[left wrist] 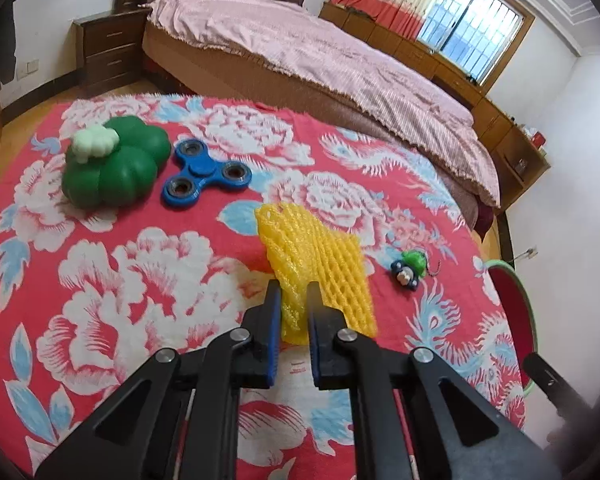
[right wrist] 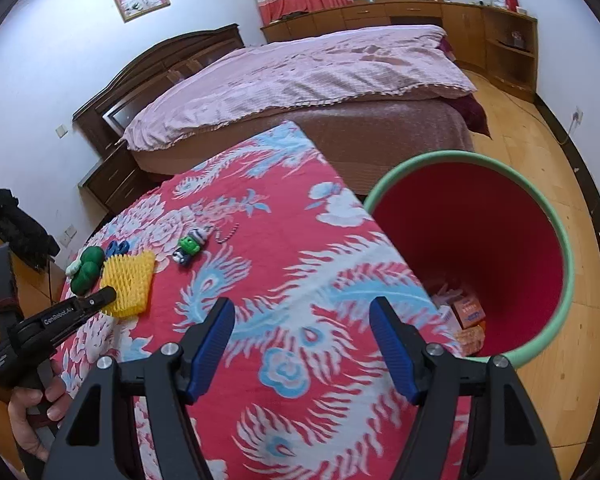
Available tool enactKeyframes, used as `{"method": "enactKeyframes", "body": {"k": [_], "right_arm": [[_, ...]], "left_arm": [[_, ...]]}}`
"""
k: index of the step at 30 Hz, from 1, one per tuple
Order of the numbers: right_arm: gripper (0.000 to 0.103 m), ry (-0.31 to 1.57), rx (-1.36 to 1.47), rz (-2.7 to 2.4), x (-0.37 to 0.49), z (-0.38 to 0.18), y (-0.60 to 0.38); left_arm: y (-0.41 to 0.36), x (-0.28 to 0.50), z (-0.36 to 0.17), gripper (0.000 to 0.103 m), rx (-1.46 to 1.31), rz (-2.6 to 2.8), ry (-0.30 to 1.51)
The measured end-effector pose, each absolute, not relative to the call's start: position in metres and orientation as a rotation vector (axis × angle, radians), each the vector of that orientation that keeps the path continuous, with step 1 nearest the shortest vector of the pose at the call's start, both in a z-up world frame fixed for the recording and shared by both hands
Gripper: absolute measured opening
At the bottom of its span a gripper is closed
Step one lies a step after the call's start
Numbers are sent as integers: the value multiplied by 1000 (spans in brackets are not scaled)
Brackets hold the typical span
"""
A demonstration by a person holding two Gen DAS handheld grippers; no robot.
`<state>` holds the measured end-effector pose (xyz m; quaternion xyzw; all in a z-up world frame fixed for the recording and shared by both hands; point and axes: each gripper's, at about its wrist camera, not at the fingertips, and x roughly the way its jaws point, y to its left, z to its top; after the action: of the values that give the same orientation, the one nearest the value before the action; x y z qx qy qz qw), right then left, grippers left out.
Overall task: Collect trash
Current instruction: 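Grasp the yellow foam net with the left gripper, then lift the yellow net with the left gripper while the right gripper grasps the green keychain toy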
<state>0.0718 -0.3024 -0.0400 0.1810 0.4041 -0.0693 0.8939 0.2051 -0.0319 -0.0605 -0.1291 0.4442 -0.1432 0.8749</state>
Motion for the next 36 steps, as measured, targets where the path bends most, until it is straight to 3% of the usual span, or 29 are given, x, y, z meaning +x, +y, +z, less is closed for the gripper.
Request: {"method": "enactKeyframes", "body": {"k": [10,33,36], "right_arm": [[72,851,290,-80,112,-37,-257],[72,900,221,-113,201,-74,-198],[63,894,206,-126,203,-74,-198]], "left_arm": [[9,202,-44,11,-316,-184,784],[31,206,-64,11,-397,-170,822],[31,206,-65,11,-394,-171,825]]}}
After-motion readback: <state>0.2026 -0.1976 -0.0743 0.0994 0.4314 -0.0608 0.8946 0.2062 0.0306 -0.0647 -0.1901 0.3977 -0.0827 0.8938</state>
